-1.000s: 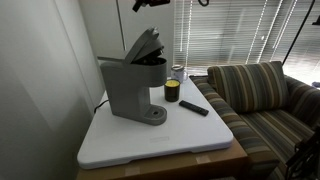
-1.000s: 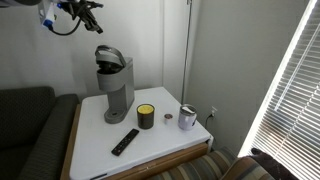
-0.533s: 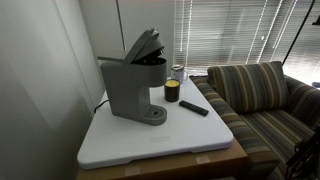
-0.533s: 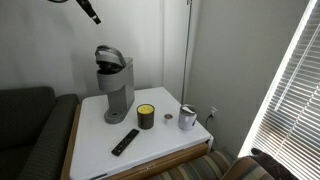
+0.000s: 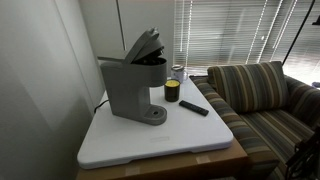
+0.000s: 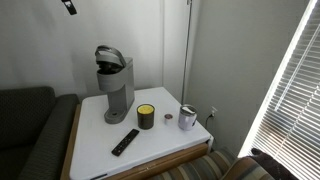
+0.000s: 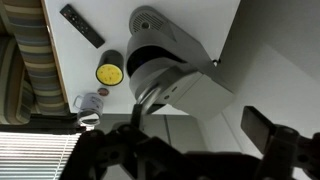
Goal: Open the coffee maker
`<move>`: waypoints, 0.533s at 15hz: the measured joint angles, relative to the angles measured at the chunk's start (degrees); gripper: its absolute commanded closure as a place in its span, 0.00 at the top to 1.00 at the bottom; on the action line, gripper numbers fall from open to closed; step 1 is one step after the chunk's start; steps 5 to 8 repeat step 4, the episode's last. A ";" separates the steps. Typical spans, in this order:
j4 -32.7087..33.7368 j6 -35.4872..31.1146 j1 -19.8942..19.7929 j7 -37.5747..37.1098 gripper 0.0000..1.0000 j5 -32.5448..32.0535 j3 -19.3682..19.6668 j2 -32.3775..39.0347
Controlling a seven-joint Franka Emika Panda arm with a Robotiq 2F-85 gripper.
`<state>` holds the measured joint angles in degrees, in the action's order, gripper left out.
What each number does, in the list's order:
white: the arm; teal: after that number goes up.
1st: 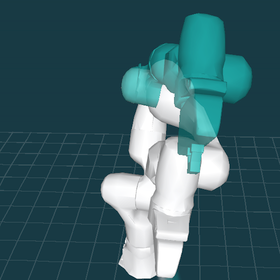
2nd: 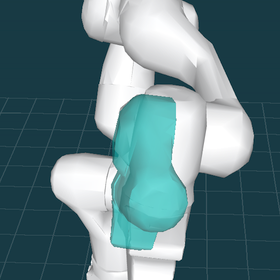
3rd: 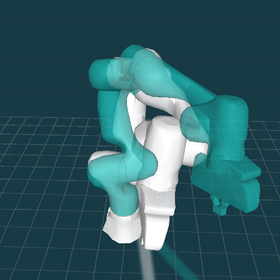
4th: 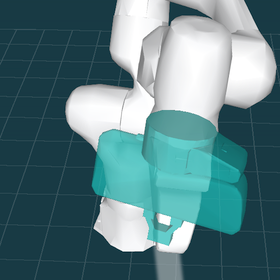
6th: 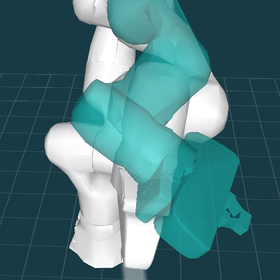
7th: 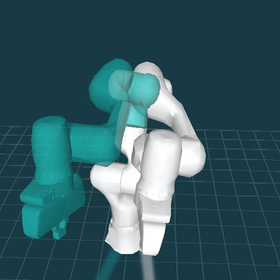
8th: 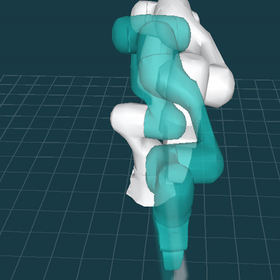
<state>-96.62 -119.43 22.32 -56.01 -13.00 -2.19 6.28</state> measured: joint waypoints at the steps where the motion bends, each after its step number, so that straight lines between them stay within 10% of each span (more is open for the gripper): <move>1: 1.21 2.64 -0.62 0.39 1.00 0.84 -1.10 0.01; 8: 3.46 7.35 -1.92 0.97 1.00 1.34 -3.08 0.09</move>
